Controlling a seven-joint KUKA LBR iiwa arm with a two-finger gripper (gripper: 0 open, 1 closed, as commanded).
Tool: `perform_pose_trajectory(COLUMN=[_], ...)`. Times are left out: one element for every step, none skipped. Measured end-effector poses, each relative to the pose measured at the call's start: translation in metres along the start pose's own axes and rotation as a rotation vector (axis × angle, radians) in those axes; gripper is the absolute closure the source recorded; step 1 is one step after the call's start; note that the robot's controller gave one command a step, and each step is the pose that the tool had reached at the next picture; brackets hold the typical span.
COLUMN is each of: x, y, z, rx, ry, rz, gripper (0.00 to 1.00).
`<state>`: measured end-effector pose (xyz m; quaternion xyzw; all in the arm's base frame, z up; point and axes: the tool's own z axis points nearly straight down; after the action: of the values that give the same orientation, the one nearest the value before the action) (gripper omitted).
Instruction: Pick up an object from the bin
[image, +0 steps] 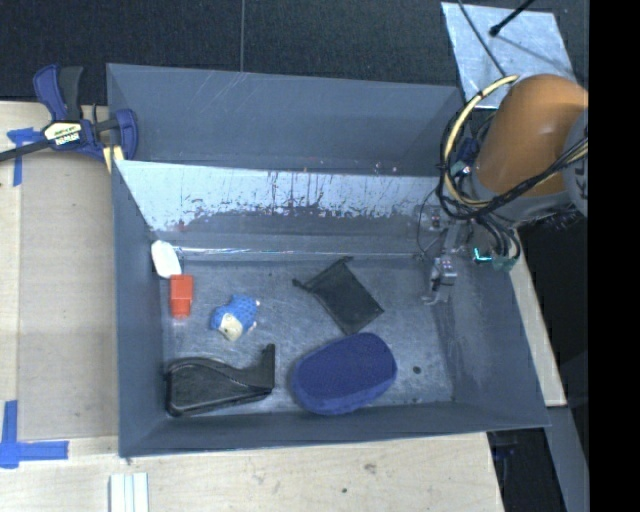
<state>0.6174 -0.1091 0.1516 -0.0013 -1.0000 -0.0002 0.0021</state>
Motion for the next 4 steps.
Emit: perform_pose_trajectory(x=[-0.005,0.017,0.015,0.024], y=[0.083,0.151,0.137,0.127], z=[0.086,0.049,0.051,0.082], rx=[-0.001,-0.003,0.0,0.0], ry=[0.001,-0.007,-0.008,-0.004], rz=[-0.008,0.043,0.249,0.438], gripper=[0.0,0.0,0.0,0.0])
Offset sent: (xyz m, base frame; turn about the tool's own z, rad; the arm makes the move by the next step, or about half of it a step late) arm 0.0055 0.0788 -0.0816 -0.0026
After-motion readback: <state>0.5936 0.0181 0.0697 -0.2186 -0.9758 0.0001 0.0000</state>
